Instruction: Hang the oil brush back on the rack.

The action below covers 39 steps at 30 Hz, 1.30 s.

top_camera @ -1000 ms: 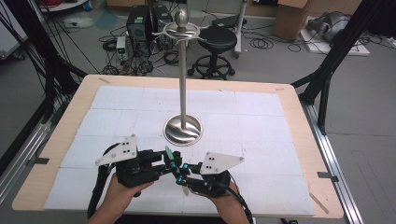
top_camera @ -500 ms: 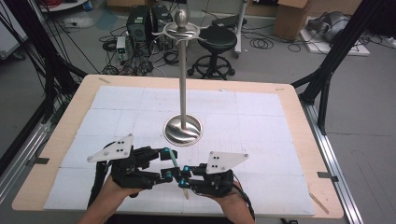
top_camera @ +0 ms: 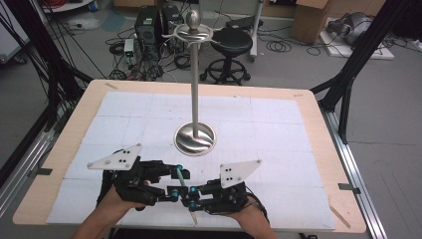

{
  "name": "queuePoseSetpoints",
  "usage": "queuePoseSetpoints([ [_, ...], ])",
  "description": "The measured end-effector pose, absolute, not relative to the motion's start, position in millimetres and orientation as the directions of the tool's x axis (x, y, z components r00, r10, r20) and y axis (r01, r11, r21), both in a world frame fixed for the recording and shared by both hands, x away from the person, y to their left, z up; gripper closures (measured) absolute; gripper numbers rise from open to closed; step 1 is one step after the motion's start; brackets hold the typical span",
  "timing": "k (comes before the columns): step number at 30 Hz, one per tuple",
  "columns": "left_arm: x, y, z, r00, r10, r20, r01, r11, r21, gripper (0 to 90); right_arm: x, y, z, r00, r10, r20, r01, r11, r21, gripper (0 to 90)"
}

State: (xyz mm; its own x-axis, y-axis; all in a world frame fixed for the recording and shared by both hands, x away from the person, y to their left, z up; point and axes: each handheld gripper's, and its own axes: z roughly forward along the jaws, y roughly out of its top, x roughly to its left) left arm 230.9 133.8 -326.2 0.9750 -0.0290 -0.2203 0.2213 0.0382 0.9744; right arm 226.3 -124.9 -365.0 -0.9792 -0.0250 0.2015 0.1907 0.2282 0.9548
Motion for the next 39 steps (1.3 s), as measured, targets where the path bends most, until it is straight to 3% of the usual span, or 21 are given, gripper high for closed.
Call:
queuePoseSetpoints([
  [10, 231.8, 133.3, -327.3, 0.976, -0.077, -0.204, 0.206, 0.030, 0.978, 76.0, 226.0, -122.7, -365.9, -0.975, -0.086, 0.206, 0.182, 0.231, 0.956, 81.2],
  [15, 231.8, 133.7, -327.0, 0.980, -0.055, -0.193, 0.195, 0.025, 0.981, 76.9, 225.1, -121.9, -366.1, -0.976, -0.071, 0.205, 0.183, 0.234, 0.955, 80.5],
  [16, 232.1, 133.8, -326.8, 0.979, -0.032, -0.201, 0.202, 0.020, 0.979, 77.5, 224.9, -122.6, -365.8, -0.978, -0.036, 0.204, 0.191, 0.219, 0.957, 67.9],
  [17, 232.1, 133.8, -326.8, 0.979, -0.032, -0.201, 0.202, 0.020, 0.979, 77.5, 224.9, -122.6, -365.8, -0.978, -0.036, 0.204, 0.191, 0.219, 0.957, 67.9],
  [18, 231.7, 133.6, -326.6, 0.980, 0.004, -0.199, 0.199, 0.015, 0.980, 77.6, 224.7, -125.1, -364.8, -0.978, 0.026, 0.208, 0.209, 0.189, 0.959, 56.1],
  [23, 231.7, 133.5, -325.7, 0.976, 0.083, -0.200, 0.200, 0.011, 0.980, 77.6, 221.9, -131.5, -363.0, -0.969, 0.153, 0.193, 0.220, 0.187, 0.957, 45.0],
  [24, 231.6, 133.2, -325.4, 0.968, 0.143, -0.204, 0.205, 0.004, 0.979, 77.6, 220.7, -132.0, -362.5, -0.967, 0.180, 0.180, 0.214, 0.191, 0.958, 44.9],
  [28, 231.4, 131.7, -325.4, 0.951, 0.233, -0.206, 0.212, 0.000, 0.977, 77.6, 215.3, -130.7, -361.5, -0.954, 0.268, 0.136, 0.196, 0.210, 0.958, 46.3],
  [39, 229.9, 124.5, -326.1, 0.931, 0.311, -0.189, 0.196, 0.008, 0.981, 77.6, 213.7, -126.2, -362.2, -0.925, 0.368, 0.093, 0.186, 0.225, 0.956, 64.4],
])
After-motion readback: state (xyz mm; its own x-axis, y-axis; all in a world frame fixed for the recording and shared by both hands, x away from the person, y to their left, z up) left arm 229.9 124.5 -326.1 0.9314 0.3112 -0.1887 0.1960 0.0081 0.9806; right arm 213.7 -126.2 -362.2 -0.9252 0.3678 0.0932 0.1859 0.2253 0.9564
